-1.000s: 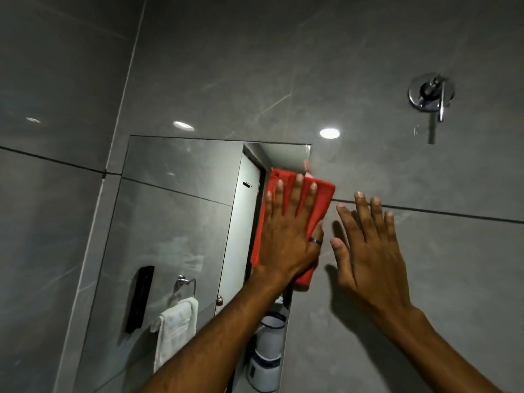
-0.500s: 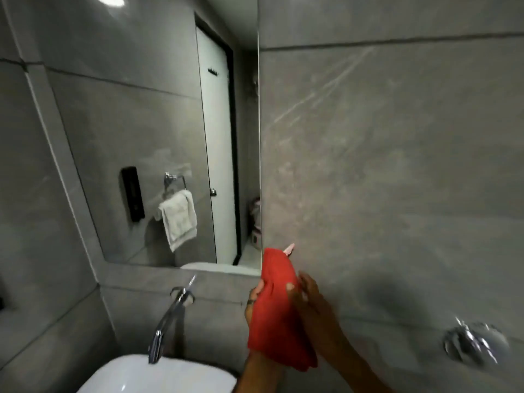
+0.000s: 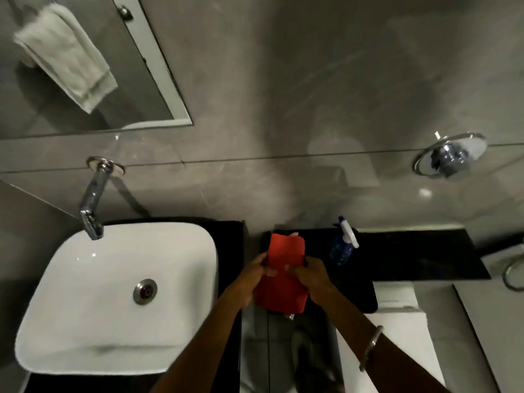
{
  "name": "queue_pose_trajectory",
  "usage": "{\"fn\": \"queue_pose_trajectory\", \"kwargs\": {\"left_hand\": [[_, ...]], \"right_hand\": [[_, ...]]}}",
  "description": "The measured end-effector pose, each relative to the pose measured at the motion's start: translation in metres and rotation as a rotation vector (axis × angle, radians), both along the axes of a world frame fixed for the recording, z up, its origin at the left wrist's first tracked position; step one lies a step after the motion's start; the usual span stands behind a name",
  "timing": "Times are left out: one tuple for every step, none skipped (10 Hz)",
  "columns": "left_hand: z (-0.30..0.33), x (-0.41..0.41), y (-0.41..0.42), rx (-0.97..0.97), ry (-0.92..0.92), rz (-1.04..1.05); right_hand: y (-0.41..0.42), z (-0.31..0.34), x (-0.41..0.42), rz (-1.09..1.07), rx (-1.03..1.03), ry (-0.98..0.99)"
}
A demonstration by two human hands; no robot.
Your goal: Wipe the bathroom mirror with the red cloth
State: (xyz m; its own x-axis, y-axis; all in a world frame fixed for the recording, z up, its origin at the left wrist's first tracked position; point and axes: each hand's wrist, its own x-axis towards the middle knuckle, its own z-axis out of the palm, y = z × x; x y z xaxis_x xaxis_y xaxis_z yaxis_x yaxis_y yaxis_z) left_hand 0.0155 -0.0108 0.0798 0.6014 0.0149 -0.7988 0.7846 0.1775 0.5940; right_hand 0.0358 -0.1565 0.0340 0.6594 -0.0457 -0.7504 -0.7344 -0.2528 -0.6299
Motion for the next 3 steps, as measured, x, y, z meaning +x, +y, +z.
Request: {"fn": "queue_pose_trajectory", "kwargs": {"left_hand": [[-0.032, 0.011, 0.001, 0.099, -0.005, -0.138], [-0.058, 0.025, 0.000, 0.192, -0.032, -0.169], [-0.083, 0.025, -0.003, 0.371, -0.060, -0.237]], "right_hand": [[-0.005, -0.032, 0.010, 0.094, -0.094, -0.044], [-0.003, -0.050, 0.032, 0.199, -0.184, -0.054], [0.000, -0.064, 0.044, 0.290, -0.288, -0.024]]}}
